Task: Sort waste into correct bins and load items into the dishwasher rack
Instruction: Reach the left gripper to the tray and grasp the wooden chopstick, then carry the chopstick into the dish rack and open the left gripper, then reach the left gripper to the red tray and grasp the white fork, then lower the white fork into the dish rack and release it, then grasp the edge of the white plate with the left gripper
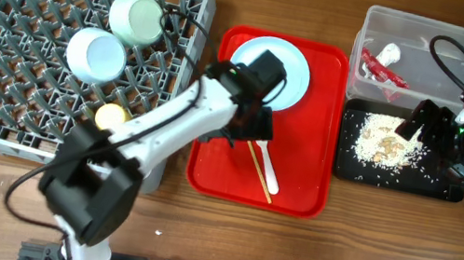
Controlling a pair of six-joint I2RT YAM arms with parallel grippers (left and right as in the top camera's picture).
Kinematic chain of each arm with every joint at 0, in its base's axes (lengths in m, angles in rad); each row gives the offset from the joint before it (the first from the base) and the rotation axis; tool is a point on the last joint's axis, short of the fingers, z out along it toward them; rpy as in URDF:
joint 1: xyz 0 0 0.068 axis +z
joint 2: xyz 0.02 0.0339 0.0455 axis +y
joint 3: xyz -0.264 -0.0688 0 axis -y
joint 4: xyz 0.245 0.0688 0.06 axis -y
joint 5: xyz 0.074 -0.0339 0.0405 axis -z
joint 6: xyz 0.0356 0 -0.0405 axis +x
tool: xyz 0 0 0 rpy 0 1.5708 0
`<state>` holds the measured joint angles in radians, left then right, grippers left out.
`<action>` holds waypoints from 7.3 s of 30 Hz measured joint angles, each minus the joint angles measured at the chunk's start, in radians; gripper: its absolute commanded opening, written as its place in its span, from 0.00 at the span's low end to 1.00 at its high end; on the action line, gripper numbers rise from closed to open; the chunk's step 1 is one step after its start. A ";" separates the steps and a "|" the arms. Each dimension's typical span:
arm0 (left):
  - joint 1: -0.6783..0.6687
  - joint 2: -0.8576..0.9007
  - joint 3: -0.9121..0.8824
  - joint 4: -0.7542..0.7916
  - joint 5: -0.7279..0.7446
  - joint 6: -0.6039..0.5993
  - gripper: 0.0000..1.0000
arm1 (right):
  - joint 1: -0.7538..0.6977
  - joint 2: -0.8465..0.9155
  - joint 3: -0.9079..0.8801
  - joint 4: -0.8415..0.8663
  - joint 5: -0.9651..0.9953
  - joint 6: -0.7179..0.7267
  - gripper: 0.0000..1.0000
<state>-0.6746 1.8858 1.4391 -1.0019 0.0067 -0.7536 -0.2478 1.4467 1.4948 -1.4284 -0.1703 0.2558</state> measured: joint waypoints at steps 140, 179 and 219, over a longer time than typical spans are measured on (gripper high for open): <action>-0.002 -0.061 0.058 0.075 -0.041 0.134 0.04 | 0.000 0.000 0.000 -0.019 0.000 0.000 1.00; 0.041 -0.048 0.078 0.439 0.022 0.903 0.75 | 0.000 0.000 0.000 -0.018 0.000 0.000 1.00; -0.079 0.208 0.086 0.449 -0.182 1.034 0.04 | 0.000 0.000 0.000 -0.019 0.000 0.000 1.00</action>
<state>-0.7536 2.0937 1.5249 -0.5529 -0.1757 0.2806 -0.2478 1.4467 1.4948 -1.4471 -0.1707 0.2554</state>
